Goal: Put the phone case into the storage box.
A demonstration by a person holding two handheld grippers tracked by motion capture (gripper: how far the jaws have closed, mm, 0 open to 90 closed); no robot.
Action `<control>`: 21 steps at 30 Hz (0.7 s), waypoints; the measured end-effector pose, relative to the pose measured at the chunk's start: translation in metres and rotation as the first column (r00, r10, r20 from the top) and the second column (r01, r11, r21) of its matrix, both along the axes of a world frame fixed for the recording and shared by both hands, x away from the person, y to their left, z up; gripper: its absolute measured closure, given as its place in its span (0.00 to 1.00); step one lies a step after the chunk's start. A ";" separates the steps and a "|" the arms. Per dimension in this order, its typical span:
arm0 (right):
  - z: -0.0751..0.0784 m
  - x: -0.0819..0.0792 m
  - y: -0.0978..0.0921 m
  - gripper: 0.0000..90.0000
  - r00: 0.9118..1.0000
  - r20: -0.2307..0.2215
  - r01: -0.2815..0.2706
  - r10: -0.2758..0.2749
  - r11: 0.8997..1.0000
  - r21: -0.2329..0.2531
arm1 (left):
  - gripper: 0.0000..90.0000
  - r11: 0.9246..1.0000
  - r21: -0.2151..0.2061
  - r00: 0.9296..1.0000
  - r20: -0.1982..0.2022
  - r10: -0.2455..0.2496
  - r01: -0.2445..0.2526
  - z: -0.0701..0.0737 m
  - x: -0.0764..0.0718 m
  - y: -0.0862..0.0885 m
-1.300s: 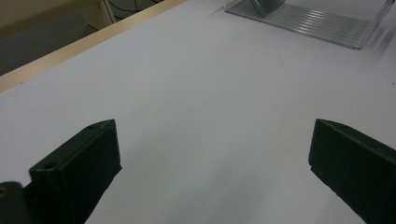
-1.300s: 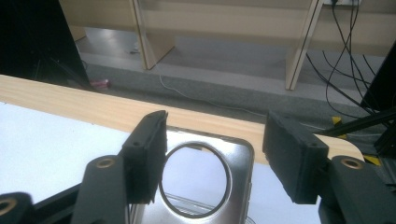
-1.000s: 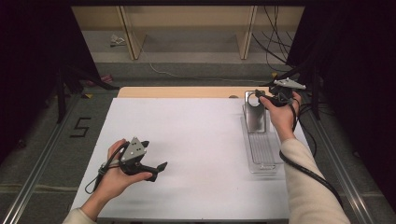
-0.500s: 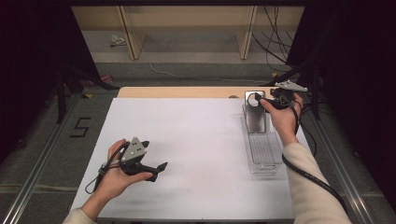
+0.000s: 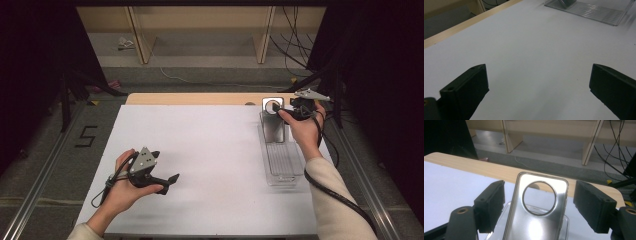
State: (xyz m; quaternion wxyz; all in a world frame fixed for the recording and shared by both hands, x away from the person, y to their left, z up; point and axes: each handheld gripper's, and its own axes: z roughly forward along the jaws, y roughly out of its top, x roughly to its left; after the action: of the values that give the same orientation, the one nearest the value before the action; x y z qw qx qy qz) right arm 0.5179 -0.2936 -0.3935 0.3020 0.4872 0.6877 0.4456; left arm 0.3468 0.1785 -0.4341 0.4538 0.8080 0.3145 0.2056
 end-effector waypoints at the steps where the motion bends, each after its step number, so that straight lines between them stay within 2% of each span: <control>1: 0.000 -0.001 0.000 0.29 1.000 0.001 -0.002 0.002 1.000 0.003 | 0.02 1.000 -0.001 1.000 0.000 0.000 0.000 0.000 0.000 0.000; 18: 0.005 -0.017 0.002 0.28 0.999 0.008 -0.040 0.040 0.999 0.007 | 0.02 1.000 -0.002 1.000 -0.001 0.003 -0.003 0.000 0.000 0.000; 21: 0.004 -0.020 0.003 0.28 0.999 -0.002 -0.047 0.047 0.999 0.007 | 0.02 1.000 -0.001 1.000 0.000 0.004 -0.004 0.000 0.000 0.001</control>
State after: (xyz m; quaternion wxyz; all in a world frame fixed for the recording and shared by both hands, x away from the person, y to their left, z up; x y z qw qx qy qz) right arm 0.4983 -0.2903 -0.3893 0.2888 0.4723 0.6979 0.4544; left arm 0.3469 0.1791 -0.4338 0.4540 0.8071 0.3160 0.2064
